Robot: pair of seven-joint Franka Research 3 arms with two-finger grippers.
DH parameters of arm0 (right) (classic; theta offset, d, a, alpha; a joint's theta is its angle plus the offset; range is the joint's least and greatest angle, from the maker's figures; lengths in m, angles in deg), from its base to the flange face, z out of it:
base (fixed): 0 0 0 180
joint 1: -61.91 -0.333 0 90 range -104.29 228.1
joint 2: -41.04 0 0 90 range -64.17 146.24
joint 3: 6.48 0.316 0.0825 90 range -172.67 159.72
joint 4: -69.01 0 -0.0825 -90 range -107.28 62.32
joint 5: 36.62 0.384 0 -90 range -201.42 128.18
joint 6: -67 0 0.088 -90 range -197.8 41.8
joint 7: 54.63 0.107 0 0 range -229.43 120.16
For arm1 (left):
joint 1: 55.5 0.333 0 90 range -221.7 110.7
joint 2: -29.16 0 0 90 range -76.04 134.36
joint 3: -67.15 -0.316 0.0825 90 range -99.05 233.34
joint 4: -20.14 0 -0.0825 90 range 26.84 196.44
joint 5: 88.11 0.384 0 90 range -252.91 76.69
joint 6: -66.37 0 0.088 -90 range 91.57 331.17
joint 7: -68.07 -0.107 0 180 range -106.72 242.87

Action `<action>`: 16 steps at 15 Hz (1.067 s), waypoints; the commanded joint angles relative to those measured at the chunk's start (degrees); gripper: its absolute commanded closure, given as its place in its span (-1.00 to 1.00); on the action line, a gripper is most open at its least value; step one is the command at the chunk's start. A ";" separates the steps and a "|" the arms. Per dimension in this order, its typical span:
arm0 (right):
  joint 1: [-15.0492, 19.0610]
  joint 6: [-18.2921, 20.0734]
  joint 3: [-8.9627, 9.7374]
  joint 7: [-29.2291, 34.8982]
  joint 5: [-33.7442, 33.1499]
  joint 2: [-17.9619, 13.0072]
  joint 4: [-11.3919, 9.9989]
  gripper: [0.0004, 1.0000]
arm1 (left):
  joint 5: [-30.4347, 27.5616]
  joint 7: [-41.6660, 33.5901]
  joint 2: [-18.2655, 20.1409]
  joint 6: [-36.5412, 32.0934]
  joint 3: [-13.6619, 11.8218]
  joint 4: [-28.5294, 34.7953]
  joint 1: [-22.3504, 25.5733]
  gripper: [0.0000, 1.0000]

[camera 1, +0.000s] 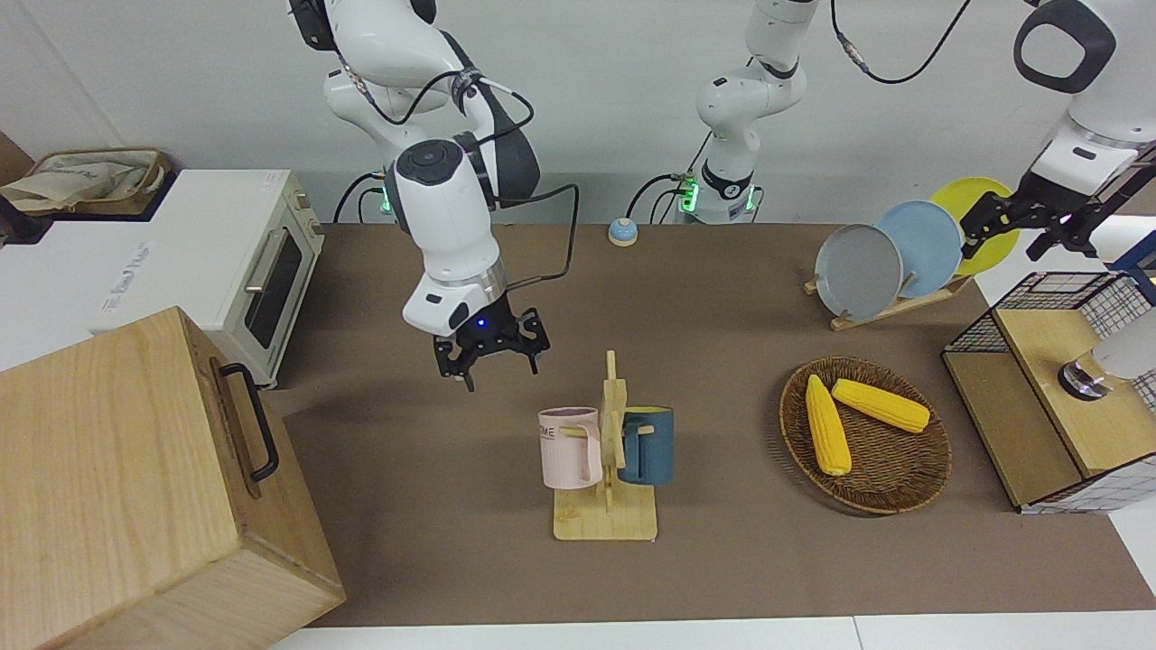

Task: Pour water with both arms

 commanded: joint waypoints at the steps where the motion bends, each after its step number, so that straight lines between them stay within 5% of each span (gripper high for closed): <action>1: -0.77 -6.62 0.30 0.65 -0.66 4.84 3.77 -0.99 | -3.12 -7.71 -1.60 4.55 0.65 0.06 6.22 -1.00; 3: -1.30 -8.20 0.21 0.30 -0.83 6.43 6.06 -0.99 | -3.30 -11.67 -2.57 6.48 0.56 0.06 8.08 -1.00; 7: -1.12 -15.14 0.30 -0.14 -3.64 7.66 6.33 -0.97 | -4.26 -16.43 -4.06 12.72 0.65 0.24 11.77 -1.00; 10: -1.21 -16.56 0.30 -0.84 -4.26 8.28 6.42 -0.95 | -9.26 -19.59 -5.73 15.79 0.65 0.32 14.15 -1.00; 13: -1.03 -17.79 0.30 -4.53 -4.70 8.81 6.42 -0.71 | -11.73 -20.83 -7.48 21.07 0.65 0.68 15.55 -1.00; 16: -1.21 -18.58 0.21 -5.59 -4.70 8.90 6.42 -0.24 | -15.77 -22.24 -9.07 27.39 0.65 1.46 15.64 -1.00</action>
